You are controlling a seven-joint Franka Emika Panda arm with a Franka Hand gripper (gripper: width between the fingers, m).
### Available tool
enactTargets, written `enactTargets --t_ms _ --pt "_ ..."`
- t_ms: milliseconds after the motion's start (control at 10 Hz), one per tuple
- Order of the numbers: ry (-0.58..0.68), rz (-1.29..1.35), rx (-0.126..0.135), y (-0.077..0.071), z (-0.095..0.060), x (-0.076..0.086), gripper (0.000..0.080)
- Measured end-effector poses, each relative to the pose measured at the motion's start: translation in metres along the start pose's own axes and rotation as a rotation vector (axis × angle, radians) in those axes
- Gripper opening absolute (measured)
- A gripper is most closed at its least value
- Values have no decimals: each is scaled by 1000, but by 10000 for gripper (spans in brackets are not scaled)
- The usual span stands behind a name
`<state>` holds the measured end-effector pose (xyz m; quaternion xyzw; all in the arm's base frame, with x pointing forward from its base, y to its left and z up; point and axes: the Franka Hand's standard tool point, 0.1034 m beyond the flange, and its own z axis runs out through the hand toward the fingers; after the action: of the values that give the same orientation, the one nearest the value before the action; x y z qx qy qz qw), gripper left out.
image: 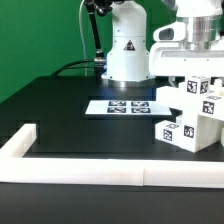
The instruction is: Assemble chair
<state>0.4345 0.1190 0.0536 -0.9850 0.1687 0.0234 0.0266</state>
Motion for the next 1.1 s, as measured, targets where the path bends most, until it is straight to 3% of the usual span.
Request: enactTargets --t_ms 600,1100 --pt "-6 -1 -5 1 6 1 649" --pt "-16 80 -15 -14 25 8 649"
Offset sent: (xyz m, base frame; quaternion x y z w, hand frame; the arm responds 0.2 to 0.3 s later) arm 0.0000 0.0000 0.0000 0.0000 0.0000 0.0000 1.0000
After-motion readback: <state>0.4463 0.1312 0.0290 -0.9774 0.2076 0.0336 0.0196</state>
